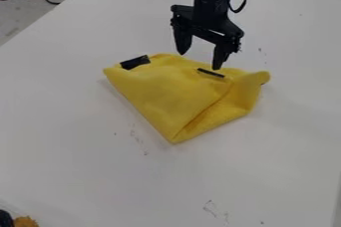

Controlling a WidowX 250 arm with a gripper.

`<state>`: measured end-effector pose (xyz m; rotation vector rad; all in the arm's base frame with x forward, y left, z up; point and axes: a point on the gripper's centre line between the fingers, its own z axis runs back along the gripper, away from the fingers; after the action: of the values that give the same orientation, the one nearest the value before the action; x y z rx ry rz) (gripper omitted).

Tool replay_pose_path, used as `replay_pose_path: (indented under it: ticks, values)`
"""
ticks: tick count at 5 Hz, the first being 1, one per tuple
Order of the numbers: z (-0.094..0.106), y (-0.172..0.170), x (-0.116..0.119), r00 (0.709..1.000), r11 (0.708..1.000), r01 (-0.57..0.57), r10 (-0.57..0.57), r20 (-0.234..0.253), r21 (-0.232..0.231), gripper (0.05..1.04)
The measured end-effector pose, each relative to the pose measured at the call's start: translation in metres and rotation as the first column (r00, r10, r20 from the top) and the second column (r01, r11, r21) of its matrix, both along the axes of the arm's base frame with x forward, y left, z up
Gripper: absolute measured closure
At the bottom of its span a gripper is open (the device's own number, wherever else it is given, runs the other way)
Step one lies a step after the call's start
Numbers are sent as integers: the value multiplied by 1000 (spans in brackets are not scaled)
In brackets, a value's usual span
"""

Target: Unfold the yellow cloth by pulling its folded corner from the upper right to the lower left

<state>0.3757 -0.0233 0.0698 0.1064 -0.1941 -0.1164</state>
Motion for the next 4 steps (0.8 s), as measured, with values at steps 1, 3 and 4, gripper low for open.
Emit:
replay_pose_path:
  ticks: [1,3,4]
  values:
    - [-14,0,-2,999,1000,2,-2,-37,1,83]
    - [-42,-6,22,997,997,76,-76,-25,-8,83]
    - [-49,-10,32,993,993,115,-116,-25,-23,83]
